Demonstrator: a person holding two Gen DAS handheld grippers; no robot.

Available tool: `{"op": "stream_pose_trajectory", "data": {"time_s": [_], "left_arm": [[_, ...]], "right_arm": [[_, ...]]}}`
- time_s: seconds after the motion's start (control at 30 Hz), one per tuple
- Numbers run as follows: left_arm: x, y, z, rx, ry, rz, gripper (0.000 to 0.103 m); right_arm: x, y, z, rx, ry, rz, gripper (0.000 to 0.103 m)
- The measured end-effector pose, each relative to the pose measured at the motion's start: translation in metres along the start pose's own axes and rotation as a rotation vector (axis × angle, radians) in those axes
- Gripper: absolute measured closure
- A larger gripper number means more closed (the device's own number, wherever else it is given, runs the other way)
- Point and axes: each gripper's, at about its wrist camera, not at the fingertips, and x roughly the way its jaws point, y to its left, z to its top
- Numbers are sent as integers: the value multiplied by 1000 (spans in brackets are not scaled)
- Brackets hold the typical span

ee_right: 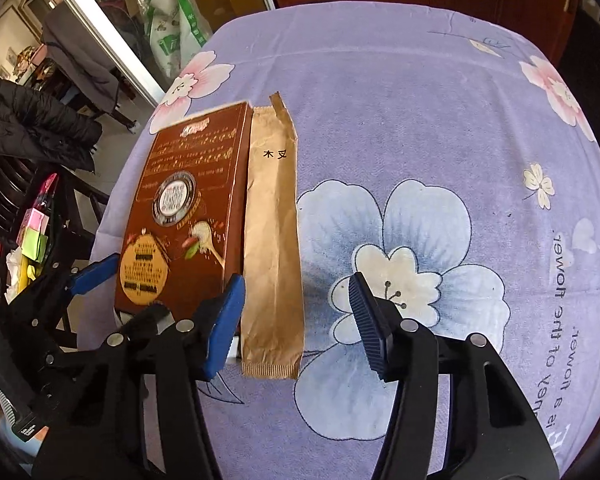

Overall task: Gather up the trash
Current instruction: 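Grasp the brown box edge with the left tool while the right tool grasps the tan wrapper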

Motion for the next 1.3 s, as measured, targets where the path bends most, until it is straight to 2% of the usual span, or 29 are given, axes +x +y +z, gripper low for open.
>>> {"op": "stream_pose_trajectory", "data": {"time_s": [0.1, 0.33, 0.6, 0.63, 0.67, 0.73, 0.8, 1.03, 1.13, 1.3], "left_arm": [[0, 10, 4, -9, -23, 11, 61], [10, 54, 15, -106, -6, 1, 62], [14, 50, 17, -89, 0, 12, 58], [15, 49, 18, -89, 1, 11, 52], [17, 49, 19, -89, 1, 9, 48], [18, 47, 21, -83, -7, 8, 48], [18, 44, 24, -79, -15, 13, 59], [-3, 38, 39, -90, -58, 27, 66], [-11, 35, 48, -96, -67, 19, 83], [-22, 26, 62, -101, -81, 12, 91]], "right_arm": [[3, 6, 2, -18, 5, -21, 50], [15, 24, 19, -54, 15, -42, 50], [31, 45, 27, -117, 4, -128, 53], [30, 46, 27, -123, -4, -142, 62], [30, 46, 27, -127, -12, -158, 81], [27, 42, 28, -111, -4, -134, 86], [24, 40, 27, -103, -1, -118, 90], [7, 16, 29, -10, -22, -60, 92], [-3, 5, 28, 25, -44, -35, 92], [-28, -9, 24, 57, -95, 3, 92]]}}
